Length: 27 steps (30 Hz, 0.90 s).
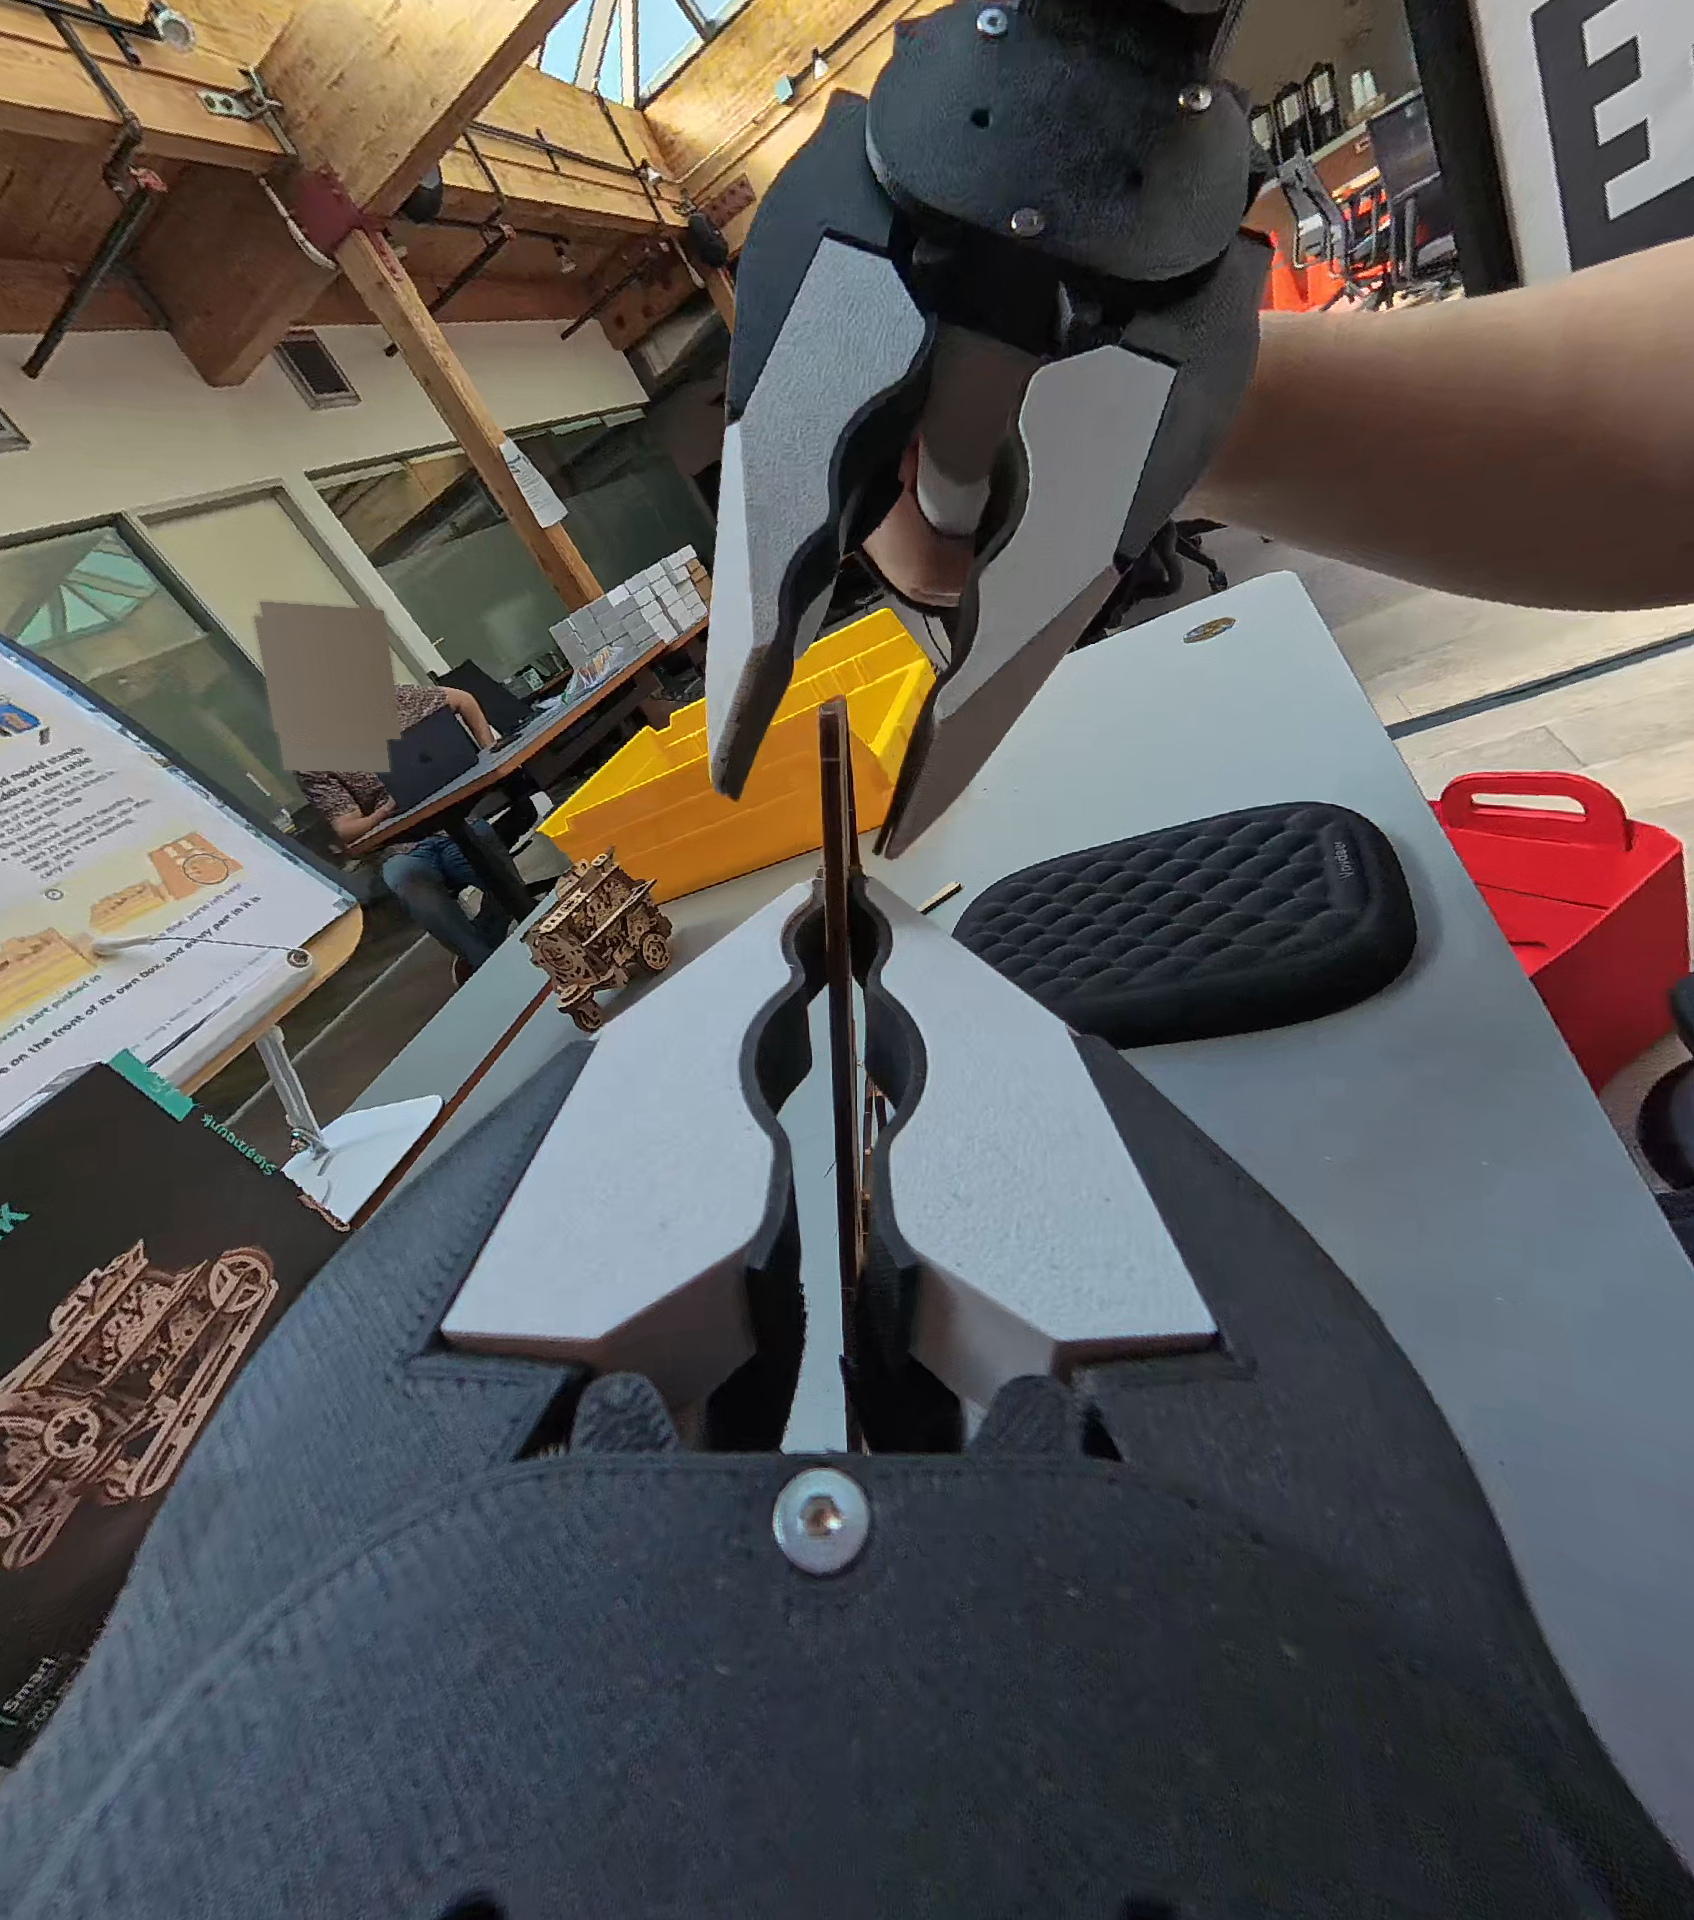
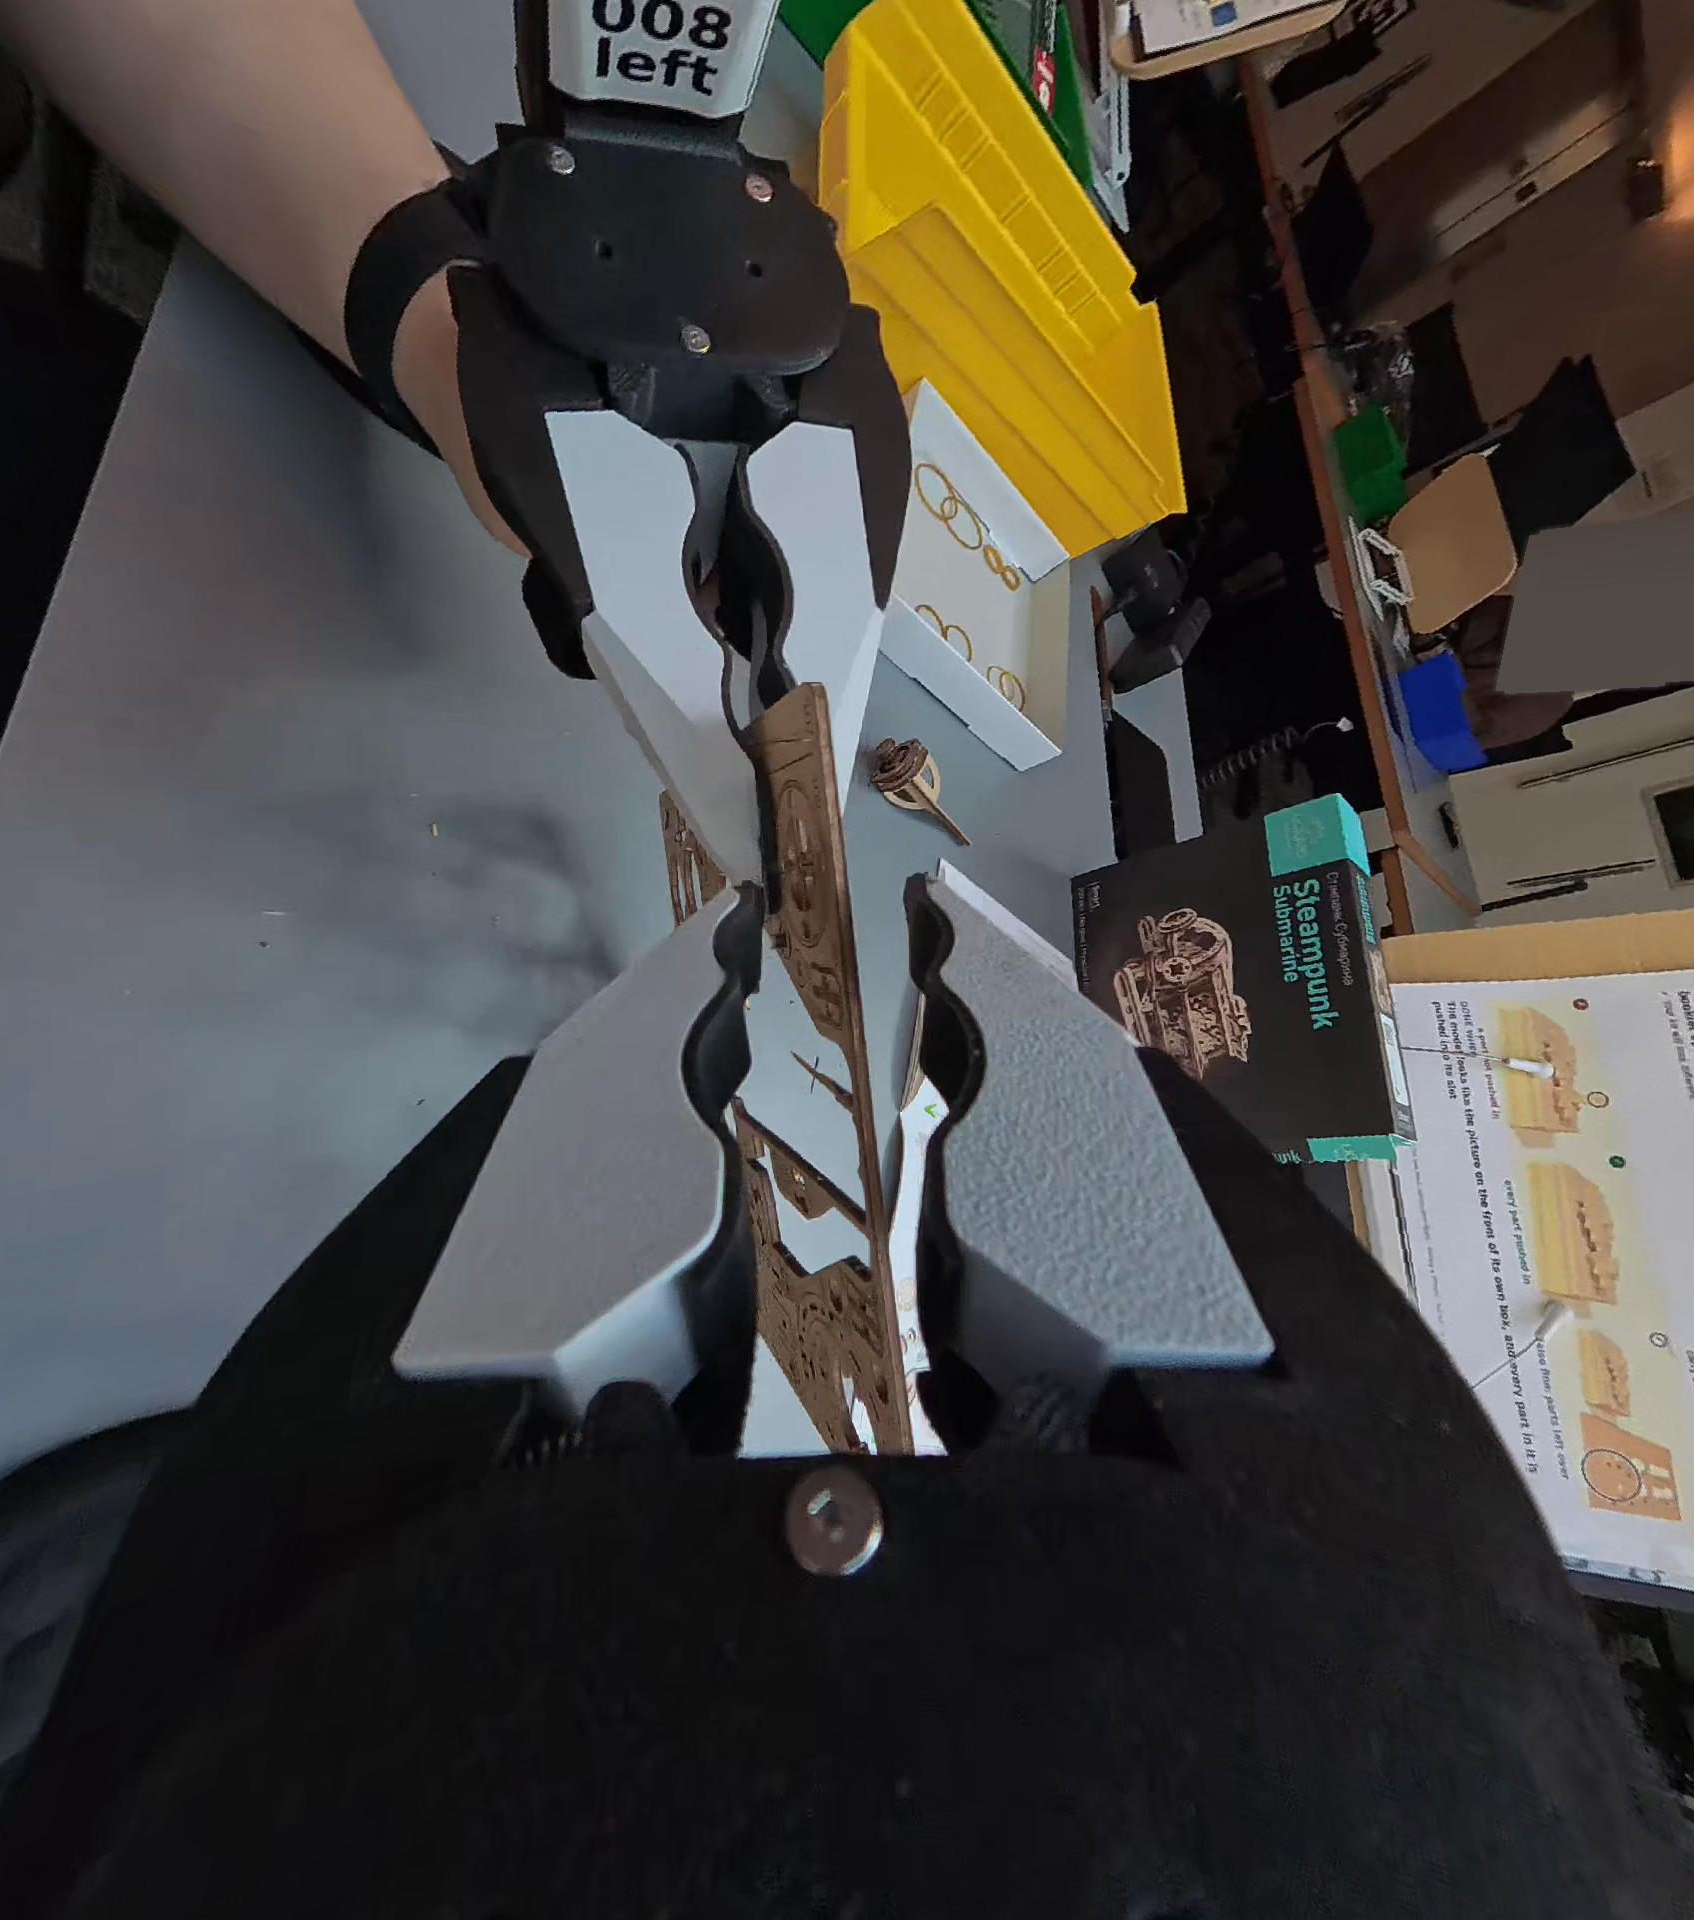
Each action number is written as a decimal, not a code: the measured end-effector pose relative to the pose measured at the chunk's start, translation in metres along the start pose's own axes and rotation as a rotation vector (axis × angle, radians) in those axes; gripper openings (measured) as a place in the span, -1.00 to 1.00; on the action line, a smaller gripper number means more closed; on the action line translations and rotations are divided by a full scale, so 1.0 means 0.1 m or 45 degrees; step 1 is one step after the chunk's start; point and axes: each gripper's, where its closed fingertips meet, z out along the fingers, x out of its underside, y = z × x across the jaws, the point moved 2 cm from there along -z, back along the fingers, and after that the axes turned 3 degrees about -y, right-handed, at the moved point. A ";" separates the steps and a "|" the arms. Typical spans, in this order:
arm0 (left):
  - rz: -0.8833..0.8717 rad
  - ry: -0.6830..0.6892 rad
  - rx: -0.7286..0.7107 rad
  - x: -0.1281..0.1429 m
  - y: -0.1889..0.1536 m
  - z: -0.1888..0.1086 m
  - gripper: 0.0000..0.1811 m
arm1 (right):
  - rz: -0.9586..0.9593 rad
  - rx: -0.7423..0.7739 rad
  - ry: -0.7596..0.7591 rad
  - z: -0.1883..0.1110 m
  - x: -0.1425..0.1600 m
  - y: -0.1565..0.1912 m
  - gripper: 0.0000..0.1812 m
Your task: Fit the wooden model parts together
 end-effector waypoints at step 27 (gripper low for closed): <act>-0.206 0.010 -0.030 0.11 0.19 -0.01 -0.99 | 0.125 0.037 -0.053 0.05 0.10 -0.13 -0.69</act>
